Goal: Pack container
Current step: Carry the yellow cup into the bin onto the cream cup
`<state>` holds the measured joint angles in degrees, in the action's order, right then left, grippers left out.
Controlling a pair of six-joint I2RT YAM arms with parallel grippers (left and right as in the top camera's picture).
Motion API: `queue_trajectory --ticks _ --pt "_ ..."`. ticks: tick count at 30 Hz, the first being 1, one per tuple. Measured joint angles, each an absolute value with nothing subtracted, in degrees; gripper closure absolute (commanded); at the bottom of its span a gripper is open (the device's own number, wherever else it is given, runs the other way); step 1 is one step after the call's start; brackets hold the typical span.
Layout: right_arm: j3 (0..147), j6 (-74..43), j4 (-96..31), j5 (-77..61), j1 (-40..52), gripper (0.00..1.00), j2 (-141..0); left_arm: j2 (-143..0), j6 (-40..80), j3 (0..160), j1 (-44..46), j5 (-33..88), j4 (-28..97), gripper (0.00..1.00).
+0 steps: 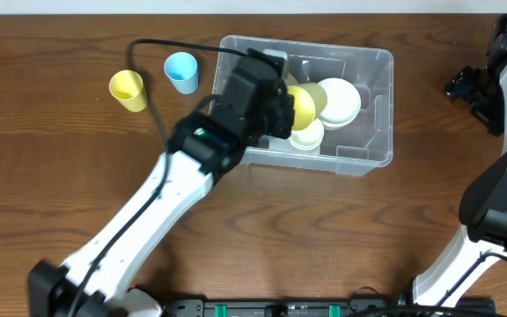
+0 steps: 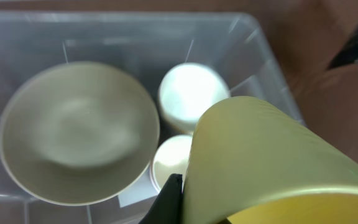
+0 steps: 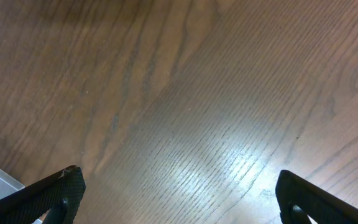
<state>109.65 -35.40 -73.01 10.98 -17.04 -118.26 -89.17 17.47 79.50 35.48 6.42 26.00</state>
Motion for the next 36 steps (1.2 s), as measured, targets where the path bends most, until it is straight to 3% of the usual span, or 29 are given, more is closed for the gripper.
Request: queue_trajectory --ticks 16,36 --pt "109.65 -35.4 -73.01 10.98 -17.04 0.01 -118.24 -98.24 16.64 79.5 35.46 5.58 27.24 0.94" --pt "109.65 -35.4 -73.01 10.98 -17.04 0.01 -118.26 -98.94 16.62 79.5 35.46 5.61 29.8 0.92"
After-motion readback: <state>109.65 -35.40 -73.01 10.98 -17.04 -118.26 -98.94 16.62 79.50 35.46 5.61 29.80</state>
